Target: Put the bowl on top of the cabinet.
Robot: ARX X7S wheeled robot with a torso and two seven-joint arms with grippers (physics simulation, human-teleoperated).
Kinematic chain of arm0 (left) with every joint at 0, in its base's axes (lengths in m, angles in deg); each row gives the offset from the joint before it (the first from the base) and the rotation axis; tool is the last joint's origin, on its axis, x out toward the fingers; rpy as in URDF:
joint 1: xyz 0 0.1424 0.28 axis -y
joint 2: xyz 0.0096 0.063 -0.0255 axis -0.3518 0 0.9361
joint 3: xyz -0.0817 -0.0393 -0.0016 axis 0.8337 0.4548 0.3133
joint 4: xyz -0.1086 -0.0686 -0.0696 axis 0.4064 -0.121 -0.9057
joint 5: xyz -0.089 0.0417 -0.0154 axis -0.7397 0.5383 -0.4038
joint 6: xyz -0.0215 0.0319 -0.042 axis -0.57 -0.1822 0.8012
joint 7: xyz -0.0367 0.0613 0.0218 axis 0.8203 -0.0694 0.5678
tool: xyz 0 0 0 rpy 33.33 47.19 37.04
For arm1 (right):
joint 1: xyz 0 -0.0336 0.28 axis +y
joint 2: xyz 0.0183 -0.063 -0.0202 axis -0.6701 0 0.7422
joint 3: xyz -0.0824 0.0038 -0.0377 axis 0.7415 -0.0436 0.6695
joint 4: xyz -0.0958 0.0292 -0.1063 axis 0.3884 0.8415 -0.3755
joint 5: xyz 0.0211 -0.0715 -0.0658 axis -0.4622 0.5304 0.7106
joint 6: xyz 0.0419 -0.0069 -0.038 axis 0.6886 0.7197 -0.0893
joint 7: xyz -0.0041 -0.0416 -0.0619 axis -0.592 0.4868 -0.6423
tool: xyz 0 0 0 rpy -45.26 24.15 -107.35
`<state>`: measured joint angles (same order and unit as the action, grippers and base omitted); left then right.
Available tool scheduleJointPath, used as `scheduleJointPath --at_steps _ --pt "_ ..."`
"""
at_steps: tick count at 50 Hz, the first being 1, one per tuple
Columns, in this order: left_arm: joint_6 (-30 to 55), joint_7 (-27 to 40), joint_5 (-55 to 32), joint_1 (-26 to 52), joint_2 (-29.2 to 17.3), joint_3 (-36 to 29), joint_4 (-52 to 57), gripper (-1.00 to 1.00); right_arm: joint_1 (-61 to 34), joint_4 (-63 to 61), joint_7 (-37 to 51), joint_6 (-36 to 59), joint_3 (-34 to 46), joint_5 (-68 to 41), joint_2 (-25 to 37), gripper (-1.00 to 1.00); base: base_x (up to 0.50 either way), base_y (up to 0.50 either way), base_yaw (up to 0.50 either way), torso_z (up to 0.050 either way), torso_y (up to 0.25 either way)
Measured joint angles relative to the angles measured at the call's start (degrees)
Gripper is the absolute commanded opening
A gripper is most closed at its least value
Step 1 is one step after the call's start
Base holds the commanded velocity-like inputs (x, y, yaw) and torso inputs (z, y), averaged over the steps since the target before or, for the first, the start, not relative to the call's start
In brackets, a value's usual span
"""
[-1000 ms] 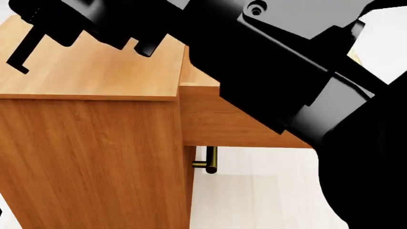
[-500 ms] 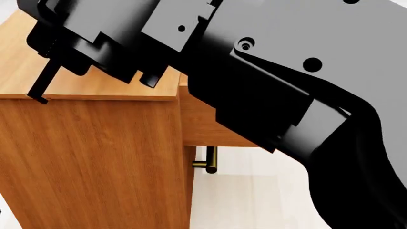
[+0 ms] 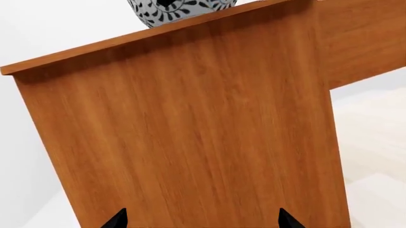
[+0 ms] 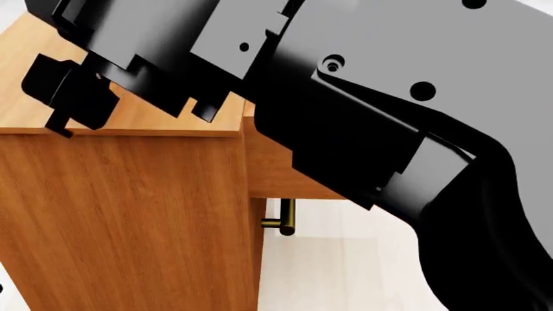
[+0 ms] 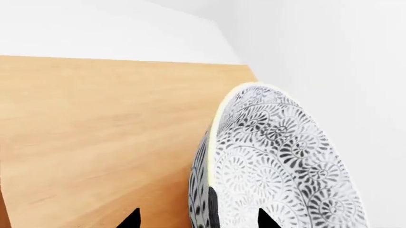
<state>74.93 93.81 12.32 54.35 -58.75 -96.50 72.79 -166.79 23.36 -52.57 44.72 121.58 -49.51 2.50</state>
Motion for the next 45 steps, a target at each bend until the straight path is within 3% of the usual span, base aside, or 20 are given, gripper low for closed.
scheduleJointPath --at_steps 18,34,45 --pt "0.6 0.3 -0.1 0.6 0.0 -0.1 -0.6 1.0 -2.4 -1.3 0.3 1.2 0.1 0.3 0.0 1.0 0.0 0.0 0.0 0.0 0.0" --pt "1.3 0.9 0.6 1.2 0.4 -0.8 -1.5 1.0 -10.6 -3.8 1.2 4.0 0.0 -3.0 0.0 1.0 0.0 0.0 0.0 0.0 0.0" --pt "1.3 1.2 1.8 1.0 0.3 -1.7 -1.5 1.0 -14.3 -6.2 -0.4 13.0 -8.5 3.0 0.0 1.0 0.0 0.0 0.0 0.0 0.0"
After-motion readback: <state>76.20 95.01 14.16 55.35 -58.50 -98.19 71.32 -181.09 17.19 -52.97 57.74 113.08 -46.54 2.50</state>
